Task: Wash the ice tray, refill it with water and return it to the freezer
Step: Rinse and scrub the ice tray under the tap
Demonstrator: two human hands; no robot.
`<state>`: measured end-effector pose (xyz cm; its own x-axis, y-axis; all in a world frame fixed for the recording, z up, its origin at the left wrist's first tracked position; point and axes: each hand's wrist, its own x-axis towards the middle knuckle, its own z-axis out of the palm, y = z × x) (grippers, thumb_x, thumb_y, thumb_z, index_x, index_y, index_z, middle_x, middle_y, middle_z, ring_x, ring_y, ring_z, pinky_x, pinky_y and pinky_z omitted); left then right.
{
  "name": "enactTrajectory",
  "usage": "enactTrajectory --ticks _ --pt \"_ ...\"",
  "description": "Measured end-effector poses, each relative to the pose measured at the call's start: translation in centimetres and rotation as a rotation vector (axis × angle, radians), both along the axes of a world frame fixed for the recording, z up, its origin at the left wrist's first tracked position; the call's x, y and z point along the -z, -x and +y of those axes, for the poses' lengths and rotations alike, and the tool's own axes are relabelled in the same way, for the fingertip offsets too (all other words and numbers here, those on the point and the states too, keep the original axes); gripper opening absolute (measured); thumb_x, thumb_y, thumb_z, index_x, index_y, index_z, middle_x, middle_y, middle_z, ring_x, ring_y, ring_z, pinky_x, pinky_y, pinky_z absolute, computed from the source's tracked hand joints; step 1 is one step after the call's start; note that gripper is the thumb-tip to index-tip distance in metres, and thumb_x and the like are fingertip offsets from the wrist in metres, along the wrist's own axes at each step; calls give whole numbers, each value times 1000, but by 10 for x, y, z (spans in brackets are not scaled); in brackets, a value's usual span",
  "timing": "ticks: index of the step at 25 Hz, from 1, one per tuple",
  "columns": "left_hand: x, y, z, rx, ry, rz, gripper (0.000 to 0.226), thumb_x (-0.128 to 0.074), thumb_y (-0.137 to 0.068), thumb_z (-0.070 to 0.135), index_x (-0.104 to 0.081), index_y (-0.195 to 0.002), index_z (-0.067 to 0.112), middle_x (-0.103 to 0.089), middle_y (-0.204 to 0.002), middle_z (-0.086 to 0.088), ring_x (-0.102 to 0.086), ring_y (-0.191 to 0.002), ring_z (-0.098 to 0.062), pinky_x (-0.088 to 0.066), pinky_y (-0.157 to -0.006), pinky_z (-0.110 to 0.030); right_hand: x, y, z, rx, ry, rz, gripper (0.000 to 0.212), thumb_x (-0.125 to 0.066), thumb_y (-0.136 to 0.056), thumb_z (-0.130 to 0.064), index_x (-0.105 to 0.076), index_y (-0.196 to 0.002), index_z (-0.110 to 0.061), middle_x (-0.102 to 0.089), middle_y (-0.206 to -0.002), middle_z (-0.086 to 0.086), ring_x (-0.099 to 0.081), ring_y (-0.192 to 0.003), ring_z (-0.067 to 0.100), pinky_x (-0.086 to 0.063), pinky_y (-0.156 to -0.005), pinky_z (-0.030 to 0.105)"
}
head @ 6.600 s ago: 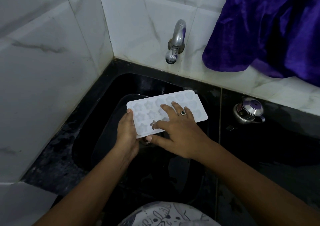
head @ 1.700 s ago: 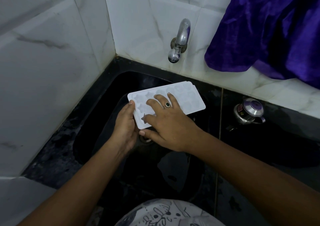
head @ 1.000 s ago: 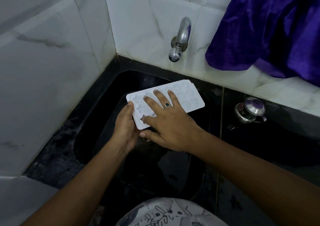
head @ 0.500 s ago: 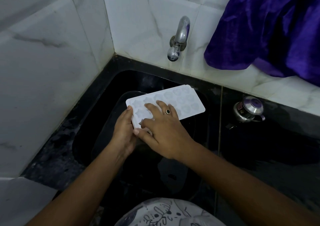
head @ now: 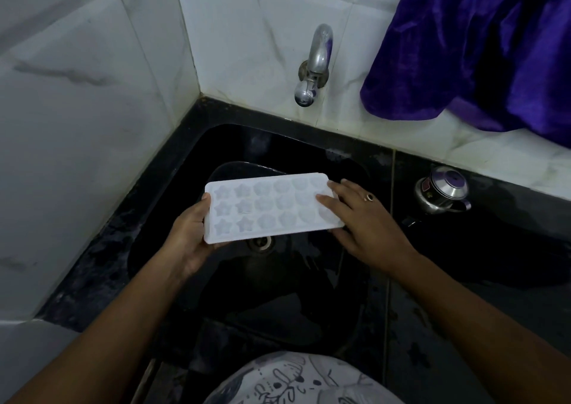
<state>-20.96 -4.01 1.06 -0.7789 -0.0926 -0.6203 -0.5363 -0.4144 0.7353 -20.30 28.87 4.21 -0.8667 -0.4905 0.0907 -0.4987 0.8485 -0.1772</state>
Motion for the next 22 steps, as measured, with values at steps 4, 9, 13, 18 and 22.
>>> enactTrajectory --ticks 4,9,13,18,22 --pt "-5 10 -10 17 -30 -111 33 -48 -112 33 -69 -122 9 -80 -112 -15 -79 -91 -31 -65 -59 -42 14 -7 -1 104 460 -120 43 -71 -97 -29 -63 -140 -26 -53 -151 -8 -50 -140 9 -47 -111 35" --pt "-15 20 -15 104 -94 -121 41 -43 -110 32 -74 -105 6 -75 -114 -18 -69 -99 -32 -49 -107 -62 24 -7 -11 204 907 -349 26 -74 -96 -21 -73 -122 -24 -71 -122 -7 -69 -115 11 -56 -95 33" --pt "-25 25 -1 112 22 -70 56 -31 -110 59 -70 -108 18 -80 -99 -8 -77 -79 -22 -55 -79 -43 16 -1 -15 414 1032 -419 18 -65 -102 -20 -75 -102 -35 -75 -96 -6 -70 -93 14 -59 -75 31" --pt "-38 28 12 234 123 61 75 -18 -107 69 -73 -127 21 -80 -117 -6 -75 -101 -21 -52 -80 -37 -4 10 -16 578 1015 -424 20 -56 -106 -37 -72 -106 -26 -73 -102 12 -71 -88 18 -58 -64 30" --pt "-66 37 17 304 141 104 73 -16 -108 67 -67 -139 25 -78 -126 -3 -76 -111 -23 -55 -76 -34 -29 22 -24 689 1033 -340 23 -52 -107 -37 -70 -98 -26 -71 -84 0 -66 -67 6 -52 -52 23"
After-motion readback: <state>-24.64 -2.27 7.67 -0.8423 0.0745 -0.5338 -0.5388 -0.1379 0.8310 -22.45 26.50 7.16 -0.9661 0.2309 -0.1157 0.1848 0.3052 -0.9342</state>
